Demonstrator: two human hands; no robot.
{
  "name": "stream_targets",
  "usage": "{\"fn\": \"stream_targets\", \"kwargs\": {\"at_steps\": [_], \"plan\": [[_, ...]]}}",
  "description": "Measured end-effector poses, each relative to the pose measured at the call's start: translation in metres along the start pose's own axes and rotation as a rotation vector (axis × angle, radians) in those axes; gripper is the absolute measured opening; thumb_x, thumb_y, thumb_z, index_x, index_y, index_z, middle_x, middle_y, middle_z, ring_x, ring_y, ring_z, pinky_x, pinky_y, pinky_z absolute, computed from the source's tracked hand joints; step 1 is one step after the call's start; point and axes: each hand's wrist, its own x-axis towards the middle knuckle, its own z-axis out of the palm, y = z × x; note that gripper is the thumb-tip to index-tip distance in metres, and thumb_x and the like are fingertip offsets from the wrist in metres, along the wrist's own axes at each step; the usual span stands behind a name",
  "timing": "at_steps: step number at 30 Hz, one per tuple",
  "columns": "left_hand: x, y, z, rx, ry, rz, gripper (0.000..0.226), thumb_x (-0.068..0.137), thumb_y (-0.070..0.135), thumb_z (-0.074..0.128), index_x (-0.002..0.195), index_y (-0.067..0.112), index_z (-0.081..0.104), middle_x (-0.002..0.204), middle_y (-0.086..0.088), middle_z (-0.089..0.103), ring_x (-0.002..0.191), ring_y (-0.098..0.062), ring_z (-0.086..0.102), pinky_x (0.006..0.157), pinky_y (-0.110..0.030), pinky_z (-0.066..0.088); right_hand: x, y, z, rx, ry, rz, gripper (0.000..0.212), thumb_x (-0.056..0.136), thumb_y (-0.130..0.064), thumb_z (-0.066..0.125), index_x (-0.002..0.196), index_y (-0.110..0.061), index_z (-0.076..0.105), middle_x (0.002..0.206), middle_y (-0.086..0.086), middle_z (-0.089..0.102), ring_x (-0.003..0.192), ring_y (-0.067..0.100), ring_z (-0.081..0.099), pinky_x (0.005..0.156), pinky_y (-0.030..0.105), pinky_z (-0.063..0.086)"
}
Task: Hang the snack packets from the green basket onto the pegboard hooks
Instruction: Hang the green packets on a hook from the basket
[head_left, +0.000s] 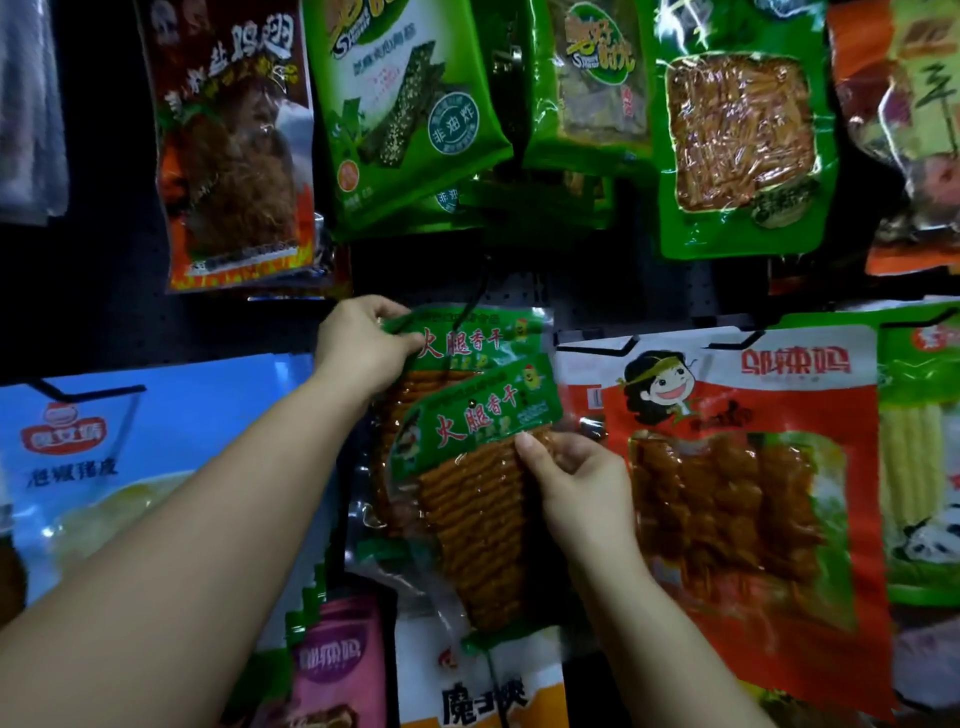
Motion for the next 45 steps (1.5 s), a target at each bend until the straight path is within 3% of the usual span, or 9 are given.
{"fn": "stream_targets", "kwargs": {"at_steps": [4, 7, 15, 19, 26, 30, 33, 36, 45], "plan": [[0.007, -0.026, 0.01, 0.071, 0.043, -0.047, 0.027, 0.082, 0.017, 0.07, 0.106, 0.007, 0.066, 0.1, -0.015, 0.069, 0.094, -0.031, 0.063, 0.069, -0.028, 0.045, 0.021, 0.012, 0.018, -0.11, 0.037, 0.058, 0.038, 0.081, -0.052, 0.064, 0.1, -0.02, 0.069, 0.096, -0.001, 0.073, 0.095, 0.023, 0.067, 0.089, 0.046, 0.051], [0.009, -0.036, 0.018, 0.117, 0.059, -0.075, 0.019, 0.084, 0.018, 0.068, 0.093, 0.002, 0.062, 0.1, -0.025, 0.064, 0.094, -0.039, 0.06, 0.054, -0.03, 0.035, 0.037, 0.02, 0.022, -0.151, 0.025, 0.067, 0.04, 0.082, -0.053, 0.061, 0.105, -0.021, 0.068, 0.099, -0.002, 0.073, 0.097, 0.022, 0.067, 0.091, 0.045, 0.051], [0.017, -0.05, 0.034, 0.135, 0.075, -0.143, 0.029, 0.086, 0.02, 0.066, 0.109, 0.005, 0.062, 0.108, -0.017, 0.065, 0.101, -0.033, 0.06, 0.081, -0.036, 0.05, 0.069, 0.033, 0.031, -0.222, 0.025, 0.047, 0.04, 0.084, -0.052, 0.059, 0.103, -0.019, 0.069, 0.101, 0.002, 0.073, 0.095, 0.024, 0.067, 0.088, 0.038, 0.052], [0.013, -0.051, 0.034, 0.121, 0.093, -0.159, 0.039, 0.086, 0.021, 0.066, 0.118, 0.004, 0.051, 0.114, -0.015, 0.059, 0.102, -0.03, 0.056, 0.075, -0.031, 0.043, 0.063, 0.034, 0.033, -0.174, 0.072, 0.015, 0.03, 0.084, -0.046, 0.064, 0.098, -0.02, 0.068, 0.098, 0.002, 0.071, 0.094, 0.024, 0.065, 0.087, 0.036, 0.052], [-0.018, -0.039, 0.024, 0.106, 0.127, 0.067, 0.072, 0.082, 0.01, 0.069, 0.139, 0.012, 0.025, 0.141, -0.012, 0.028, 0.123, -0.028, 0.043, 0.101, -0.032, 0.036, 0.028, 0.042, 0.027, -0.073, 0.115, 0.023, 0.026, 0.08, -0.032, 0.072, 0.076, -0.023, 0.049, 0.068, -0.009, 0.048, 0.079, 0.02, 0.055, 0.072, 0.028, 0.039], [-0.051, -0.033, 0.011, 0.063, 0.046, 0.205, 0.056, 0.082, 0.028, 0.069, 0.129, 0.018, 0.039, 0.126, -0.001, 0.04, 0.117, -0.018, 0.046, 0.098, -0.03, 0.04, -0.001, 0.034, 0.023, 0.042, 0.126, -0.035, 0.026, 0.08, -0.03, 0.073, 0.07, -0.024, 0.049, 0.065, -0.006, 0.051, 0.065, 0.015, 0.053, 0.063, 0.028, 0.04], [-0.07, -0.025, -0.004, -0.026, -0.122, 0.136, 0.044, 0.077, 0.038, 0.072, 0.113, 0.025, 0.051, 0.113, 0.004, 0.053, 0.102, -0.011, 0.056, 0.084, -0.028, 0.048, -0.02, 0.018, 0.021, 0.115, 0.16, -0.147, 0.024, 0.08, -0.029, 0.073, 0.072, -0.025, 0.051, 0.063, -0.009, 0.048, 0.057, 0.003, 0.047, 0.058, 0.02, 0.04], [-0.078, -0.019, -0.019, -0.03, -0.208, 0.056, 0.025, 0.079, 0.032, 0.072, 0.1, 0.024, 0.062, 0.102, 0.003, 0.067, 0.096, -0.015, 0.063, 0.09, -0.038, 0.051, -0.035, 0.001, 0.016, 0.182, 0.192, -0.254, 0.022, 0.081, -0.027, 0.072, 0.073, -0.026, 0.051, 0.066, -0.009, 0.049, 0.056, -0.003, 0.045, 0.058, 0.011, 0.041], [-0.093, 0.005, -0.048, -0.231, -0.105, 0.099, 0.015, 0.086, 0.029, 0.065, 0.094, 0.018, 0.071, 0.089, -0.003, 0.073, 0.091, -0.023, 0.068, 0.09, -0.046, 0.052, -0.049, -0.044, -0.008, 0.303, -0.101, -0.212, 0.027, 0.081, -0.026, 0.071, 0.099, -0.033, 0.052, 0.074, -0.006, 0.061, 0.072, 0.008, 0.064, 0.07, 0.02, 0.053]]}}
